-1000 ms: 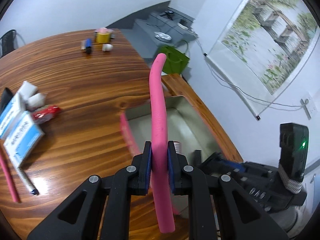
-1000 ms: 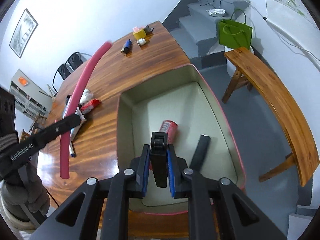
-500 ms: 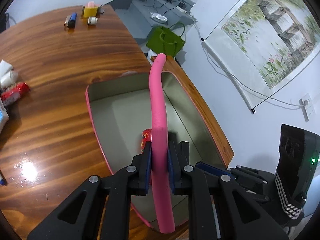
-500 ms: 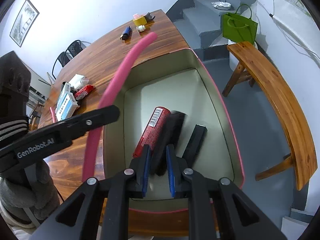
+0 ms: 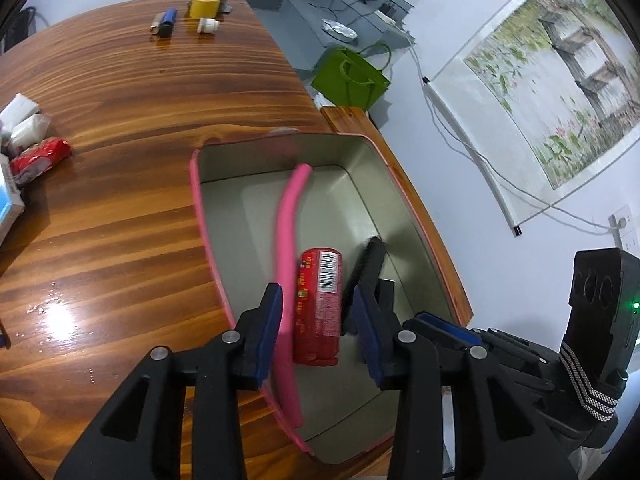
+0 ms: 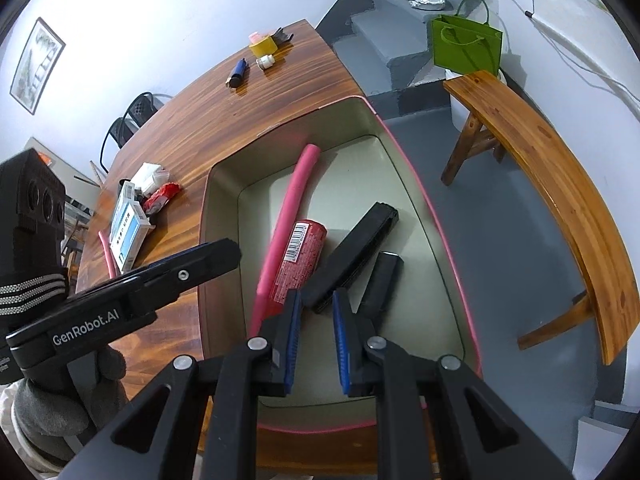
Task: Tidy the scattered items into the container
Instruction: 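Carry the tube and stapler to the tin box while both grippers release them inside, then grasp the other pink foam tube with the left gripper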
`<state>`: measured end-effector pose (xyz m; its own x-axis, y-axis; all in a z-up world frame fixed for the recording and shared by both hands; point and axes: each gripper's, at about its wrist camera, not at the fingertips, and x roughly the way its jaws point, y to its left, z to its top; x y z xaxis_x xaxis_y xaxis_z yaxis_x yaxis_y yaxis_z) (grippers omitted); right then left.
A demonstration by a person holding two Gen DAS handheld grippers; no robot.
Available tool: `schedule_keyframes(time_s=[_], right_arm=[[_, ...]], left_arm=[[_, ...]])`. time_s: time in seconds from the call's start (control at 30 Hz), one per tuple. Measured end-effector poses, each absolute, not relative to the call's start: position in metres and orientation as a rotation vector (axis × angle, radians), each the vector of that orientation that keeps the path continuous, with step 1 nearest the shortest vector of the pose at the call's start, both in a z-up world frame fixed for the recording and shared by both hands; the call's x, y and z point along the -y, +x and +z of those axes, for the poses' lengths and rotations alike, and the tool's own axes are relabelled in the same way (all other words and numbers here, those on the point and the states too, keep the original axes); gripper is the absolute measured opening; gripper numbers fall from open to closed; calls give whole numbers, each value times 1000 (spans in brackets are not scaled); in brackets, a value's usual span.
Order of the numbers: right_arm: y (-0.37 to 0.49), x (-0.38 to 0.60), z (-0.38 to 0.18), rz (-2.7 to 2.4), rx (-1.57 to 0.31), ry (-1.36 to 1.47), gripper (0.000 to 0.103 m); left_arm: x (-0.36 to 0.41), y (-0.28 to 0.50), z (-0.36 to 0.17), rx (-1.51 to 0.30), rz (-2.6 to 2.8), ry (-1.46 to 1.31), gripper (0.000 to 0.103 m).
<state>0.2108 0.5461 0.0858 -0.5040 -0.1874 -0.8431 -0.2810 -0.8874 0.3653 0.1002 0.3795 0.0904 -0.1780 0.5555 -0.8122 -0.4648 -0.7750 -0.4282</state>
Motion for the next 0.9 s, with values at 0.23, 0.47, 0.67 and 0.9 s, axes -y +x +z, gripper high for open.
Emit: schedule_keyframes(time_s=[0.23,0.47,0.67,0.9], right_arm=[[205,-541,87,2589,-755,-1536,19],[198,-526,95,2631,-757,-1496,60],[188,-500,109,2718,-700,-1470,62],[173,-462,111,2772,-657,-1510,63]], left_arm=[[-364,101,98,53,2100,-1381,40],[-327,95,97,92,2189,-1392,40],[-285,91,99,155,2265,-1407,40],[-224,85,98,242,2361,-1438,40]])
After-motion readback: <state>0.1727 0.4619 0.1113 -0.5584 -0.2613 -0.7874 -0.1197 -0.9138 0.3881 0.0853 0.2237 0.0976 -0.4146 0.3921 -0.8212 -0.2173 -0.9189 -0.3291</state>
